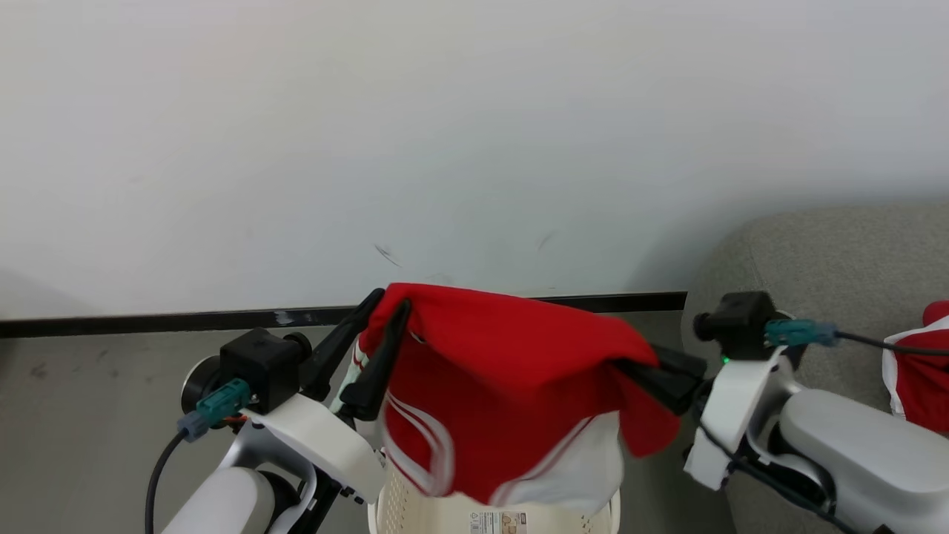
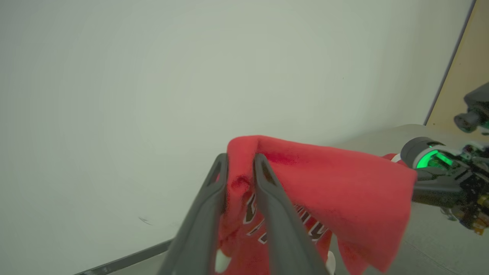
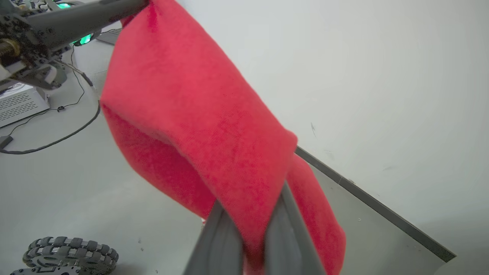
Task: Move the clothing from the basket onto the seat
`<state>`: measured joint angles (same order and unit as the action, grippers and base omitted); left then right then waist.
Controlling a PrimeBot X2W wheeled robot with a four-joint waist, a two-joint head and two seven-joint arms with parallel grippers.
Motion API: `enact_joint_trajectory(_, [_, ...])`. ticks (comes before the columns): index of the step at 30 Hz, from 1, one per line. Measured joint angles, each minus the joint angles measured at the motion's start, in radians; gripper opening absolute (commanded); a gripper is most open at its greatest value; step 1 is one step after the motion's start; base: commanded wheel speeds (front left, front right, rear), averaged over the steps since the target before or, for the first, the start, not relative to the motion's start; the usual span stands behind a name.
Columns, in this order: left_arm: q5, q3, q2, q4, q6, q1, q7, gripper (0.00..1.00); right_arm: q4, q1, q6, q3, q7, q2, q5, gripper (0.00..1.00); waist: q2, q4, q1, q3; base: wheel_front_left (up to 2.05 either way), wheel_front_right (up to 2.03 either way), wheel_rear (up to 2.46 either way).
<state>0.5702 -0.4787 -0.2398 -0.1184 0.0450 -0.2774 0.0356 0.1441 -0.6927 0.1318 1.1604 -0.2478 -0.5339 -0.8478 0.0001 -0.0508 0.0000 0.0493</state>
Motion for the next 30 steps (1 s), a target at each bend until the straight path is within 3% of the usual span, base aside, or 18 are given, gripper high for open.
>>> enact_joint_trajectory(12, [0.001,-0.043,0.047,0.035,-0.003,0.063,-0.069,1.00,0.047,0.055,0.000,-0.387,-0.003,-0.079,-0.004,0.00,0.0000,0.062,0.0000,-0.005,0.00,0.00,0.00])
enact_joint_trajectory(30, [-0.009,-0.167,0.128,0.065,-0.068,0.064,-0.146,1.00,0.053,0.325,-0.001,-0.777,-0.003,-0.113,0.063,0.00,0.0000,0.172,0.0000,-0.009,0.00,0.00,0.00])
